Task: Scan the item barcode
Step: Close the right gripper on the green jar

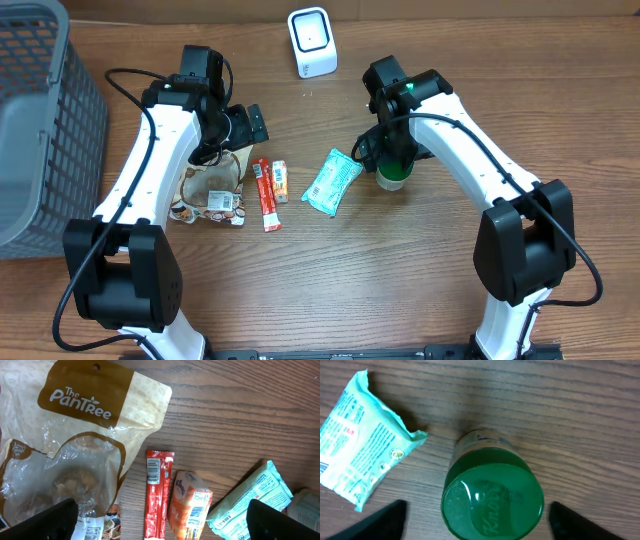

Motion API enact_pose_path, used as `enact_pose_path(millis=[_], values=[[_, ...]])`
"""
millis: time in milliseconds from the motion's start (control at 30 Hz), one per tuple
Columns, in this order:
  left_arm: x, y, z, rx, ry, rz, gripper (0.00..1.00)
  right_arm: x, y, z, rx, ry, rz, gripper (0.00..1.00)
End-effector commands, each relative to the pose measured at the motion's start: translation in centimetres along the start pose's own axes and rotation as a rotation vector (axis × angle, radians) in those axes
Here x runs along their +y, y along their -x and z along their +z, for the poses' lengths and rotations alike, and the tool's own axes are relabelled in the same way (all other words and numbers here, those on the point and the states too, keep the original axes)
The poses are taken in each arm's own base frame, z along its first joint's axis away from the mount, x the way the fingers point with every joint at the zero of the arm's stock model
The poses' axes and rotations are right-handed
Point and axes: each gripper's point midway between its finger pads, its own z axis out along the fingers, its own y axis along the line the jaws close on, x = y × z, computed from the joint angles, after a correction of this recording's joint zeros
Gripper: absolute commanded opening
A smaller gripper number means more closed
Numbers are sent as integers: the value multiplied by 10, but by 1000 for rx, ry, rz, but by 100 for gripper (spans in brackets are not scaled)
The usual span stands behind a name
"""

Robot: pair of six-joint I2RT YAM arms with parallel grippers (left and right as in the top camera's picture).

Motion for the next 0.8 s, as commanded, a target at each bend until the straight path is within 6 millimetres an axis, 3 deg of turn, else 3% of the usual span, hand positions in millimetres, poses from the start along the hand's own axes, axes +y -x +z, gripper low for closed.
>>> enact_pose_path(millis=[0,300,633,767], values=[[-5,5,-5,-14,-15,0,99,-1,10,-5,-32,-11,-14,100],[-5,5,-5,-14,-16,0,100,-1,5,0,-12,-14,-14,97],[-5,5,-5,-14,-16,0,100,-2,-15,29,42,-23,-18,91],[-5,5,-5,-14,-16,0,100,-3,-19,35,52,-24,-8,79]])
